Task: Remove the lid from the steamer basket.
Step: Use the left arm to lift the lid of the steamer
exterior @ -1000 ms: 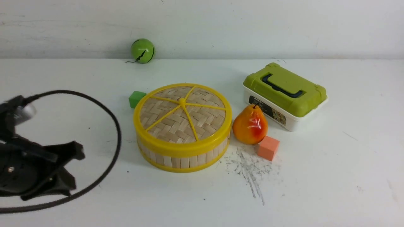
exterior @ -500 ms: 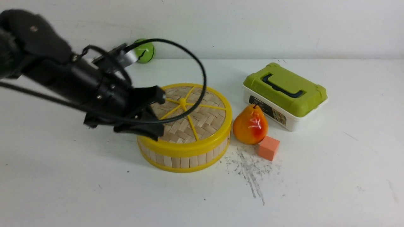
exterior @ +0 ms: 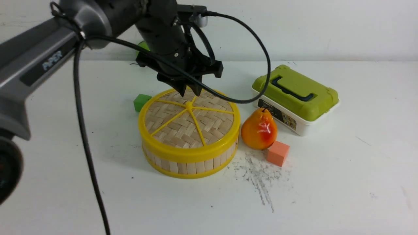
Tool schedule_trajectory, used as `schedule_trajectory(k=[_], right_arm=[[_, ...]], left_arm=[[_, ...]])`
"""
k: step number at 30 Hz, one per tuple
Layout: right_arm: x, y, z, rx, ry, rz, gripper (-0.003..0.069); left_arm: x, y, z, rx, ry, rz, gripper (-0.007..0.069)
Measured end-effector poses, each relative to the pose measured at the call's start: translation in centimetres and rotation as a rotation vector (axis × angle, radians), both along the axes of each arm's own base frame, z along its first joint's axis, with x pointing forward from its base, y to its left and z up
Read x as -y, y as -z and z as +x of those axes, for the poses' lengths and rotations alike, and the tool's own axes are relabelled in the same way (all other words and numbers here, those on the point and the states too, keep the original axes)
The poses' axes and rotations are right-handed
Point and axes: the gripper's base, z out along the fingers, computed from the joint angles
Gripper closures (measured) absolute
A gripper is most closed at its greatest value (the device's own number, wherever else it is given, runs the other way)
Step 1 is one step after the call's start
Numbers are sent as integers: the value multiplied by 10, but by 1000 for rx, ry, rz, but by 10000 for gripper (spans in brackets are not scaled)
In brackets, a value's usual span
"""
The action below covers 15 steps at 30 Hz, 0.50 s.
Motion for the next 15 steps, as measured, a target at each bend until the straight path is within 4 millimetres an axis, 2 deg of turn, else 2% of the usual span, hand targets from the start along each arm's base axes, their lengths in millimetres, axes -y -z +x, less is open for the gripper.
schedule_trajectory(k=[2, 6, 15], right_arm=[[0, 0, 0, 0, 0, 0, 419], [0, 0, 0, 0, 0, 0, 419], [0, 0, 0, 0, 0, 0, 419]], left_arm=[[3, 6, 7, 1, -13, -3, 240], [6, 20, 15, -4, -19, 21, 193], [7, 47, 30, 15, -23, 85, 213]])
